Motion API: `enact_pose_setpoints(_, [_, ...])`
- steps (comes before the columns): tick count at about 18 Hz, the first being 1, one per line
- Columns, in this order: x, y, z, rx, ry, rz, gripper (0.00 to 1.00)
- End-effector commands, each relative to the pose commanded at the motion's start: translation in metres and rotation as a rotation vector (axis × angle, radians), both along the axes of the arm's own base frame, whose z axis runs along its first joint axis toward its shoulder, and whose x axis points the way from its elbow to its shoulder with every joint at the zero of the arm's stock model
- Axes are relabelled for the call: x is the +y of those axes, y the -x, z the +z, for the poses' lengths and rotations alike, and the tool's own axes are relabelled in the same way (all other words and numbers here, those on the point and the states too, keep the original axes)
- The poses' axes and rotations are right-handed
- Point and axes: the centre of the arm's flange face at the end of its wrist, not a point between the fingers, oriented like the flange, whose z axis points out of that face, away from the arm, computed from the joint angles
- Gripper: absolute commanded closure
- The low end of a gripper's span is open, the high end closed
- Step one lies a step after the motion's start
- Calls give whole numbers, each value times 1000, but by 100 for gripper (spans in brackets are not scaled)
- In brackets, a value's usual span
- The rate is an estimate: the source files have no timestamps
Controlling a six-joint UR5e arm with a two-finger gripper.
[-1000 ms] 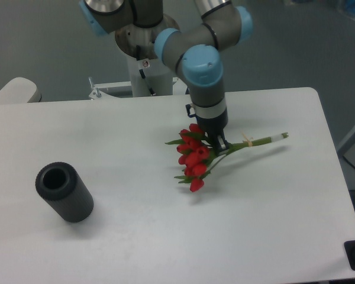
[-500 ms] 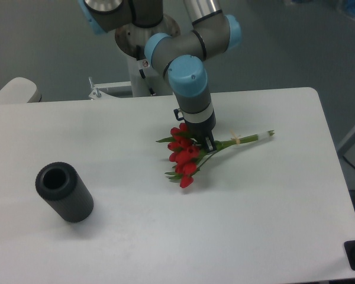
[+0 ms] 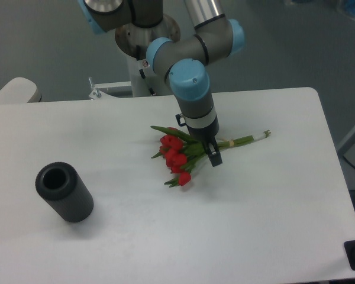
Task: Place the flowers on the table
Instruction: 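Open the gripper to release the tulip stems, then lift the open gripper up and away from the tulips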
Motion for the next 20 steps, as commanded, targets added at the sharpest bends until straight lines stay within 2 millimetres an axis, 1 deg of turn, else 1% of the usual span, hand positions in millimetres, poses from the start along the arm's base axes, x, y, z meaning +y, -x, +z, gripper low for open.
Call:
enact_pose_setpoints(3, [23,13,20,-5,-90,39,0])
enact_pose_setpoints(5, [31,20,29,-7,-140,87,0])
enact_pose_setpoints(7, [39,27,36,-9,-157,98,0])
enact_pose_setpoints(8, [45,32,43,-14,-163,108,0])
enact_pose_setpoints(10, [65,39,56,-31,-171,130,0])
enact_pose_setpoints(12, [80,46,67,-53,-187,159,0])
enact_pose_setpoints(14, [96,50,81,-109,-252,161,0])
enact_pose_setpoints(17, [111,57,100,-183,-384,182,0])
enact_pose_setpoints(18, [114,59,103,-193,-404,178,0])
enact_pose_setpoints(20, [118,63,98,-198,-410,173,0])
